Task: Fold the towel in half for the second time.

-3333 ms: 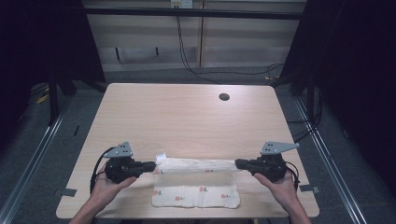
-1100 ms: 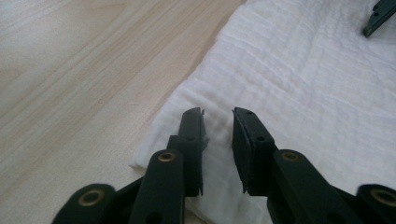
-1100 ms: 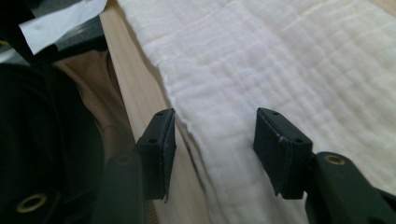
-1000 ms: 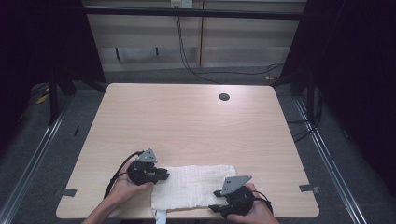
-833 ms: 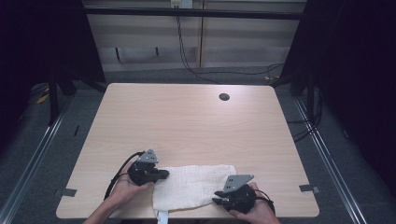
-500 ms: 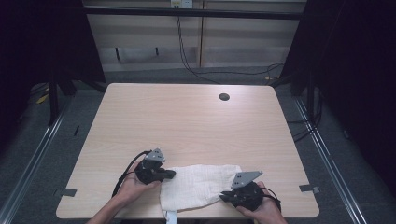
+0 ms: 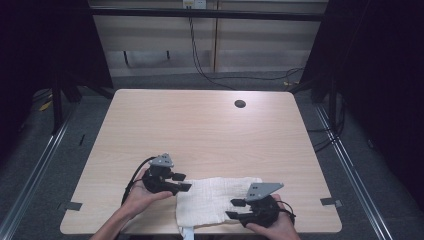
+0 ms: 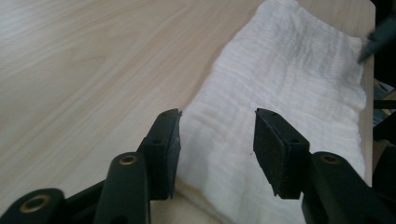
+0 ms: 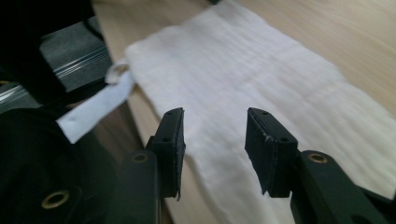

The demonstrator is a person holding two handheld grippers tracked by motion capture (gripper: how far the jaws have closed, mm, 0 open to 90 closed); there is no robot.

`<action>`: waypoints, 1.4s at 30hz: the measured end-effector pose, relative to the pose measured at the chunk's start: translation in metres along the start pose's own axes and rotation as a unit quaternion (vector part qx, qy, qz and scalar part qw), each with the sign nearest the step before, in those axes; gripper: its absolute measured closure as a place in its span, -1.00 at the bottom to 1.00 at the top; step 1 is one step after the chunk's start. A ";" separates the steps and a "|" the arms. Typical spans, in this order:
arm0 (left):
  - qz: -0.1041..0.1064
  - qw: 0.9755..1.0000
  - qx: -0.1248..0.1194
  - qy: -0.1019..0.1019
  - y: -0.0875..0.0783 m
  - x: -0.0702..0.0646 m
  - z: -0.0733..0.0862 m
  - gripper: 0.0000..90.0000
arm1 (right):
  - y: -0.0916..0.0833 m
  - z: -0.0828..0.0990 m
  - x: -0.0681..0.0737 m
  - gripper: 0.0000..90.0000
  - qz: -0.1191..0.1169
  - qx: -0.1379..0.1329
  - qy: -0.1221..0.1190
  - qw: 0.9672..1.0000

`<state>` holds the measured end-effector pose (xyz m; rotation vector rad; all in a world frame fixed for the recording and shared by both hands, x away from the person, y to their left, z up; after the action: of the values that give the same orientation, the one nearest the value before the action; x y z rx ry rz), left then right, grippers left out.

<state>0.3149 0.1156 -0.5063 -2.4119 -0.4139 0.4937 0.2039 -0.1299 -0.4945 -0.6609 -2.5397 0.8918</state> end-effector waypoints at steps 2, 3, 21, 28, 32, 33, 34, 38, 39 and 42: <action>-0.010 1.000 0.000 -0.007 -0.006 0.005 0.001 0.06 | 0.007 -0.006 0.014 0.28 -0.015 0.000 -0.014 1.000; -0.019 1.000 0.007 0.000 -0.008 0.009 0.001 0.03 | 0.011 -0.009 0.019 0.27 -0.018 0.003 -0.020 1.000; -0.058 0.998 -0.016 -0.032 -0.022 0.034 0.009 -0.12 | 0.099 -0.057 0.056 0.30 -0.092 0.057 -0.057 0.993; -0.061 0.998 -0.014 -0.028 -0.025 0.034 0.011 -0.12 | 0.120 -0.050 0.051 0.21 -0.082 0.068 -0.061 0.992; -0.065 0.997 -0.012 -0.029 -0.025 0.035 0.013 -0.12 | 0.123 -0.048 0.057 0.15 -0.078 0.063 -0.073 0.992; -0.065 0.997 -0.012 -0.029 -0.025 0.035 0.013 -0.12 | 0.123 -0.048 0.057 0.15 -0.078 0.063 -0.073 0.992; -0.065 0.997 -0.011 -0.030 -0.024 0.035 0.013 -0.12 | 0.125 -0.048 0.059 0.16 -0.069 0.057 -0.090 0.992; -0.061 0.998 -0.006 -0.030 -0.020 0.033 0.014 -0.12 | 0.125 -0.045 0.061 0.42 -0.035 0.047 -0.115 0.992; -0.060 0.998 -0.005 -0.027 -0.019 0.032 0.013 -0.12 | 0.125 -0.045 0.060 0.51 -0.031 0.044 -0.114 0.992; -0.058 0.998 -0.005 -0.025 -0.015 0.029 0.013 -0.13 | 0.125 -0.046 0.055 0.76 -0.023 0.043 -0.105 0.993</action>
<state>0.3322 0.1450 -0.5130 -2.3725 -0.5743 0.5020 0.2191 0.0081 -0.5323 -0.5040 -2.6693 1.0994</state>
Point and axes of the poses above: each handheld gripper's, and its own axes: y roughly forward along the jaws, z roughly out of its underside, x roughly to its left, the point moved 5 cm from there along y, roughly forward along the jaws, and after that the axes turned 2 degrees about y, right-handed, at the moved point
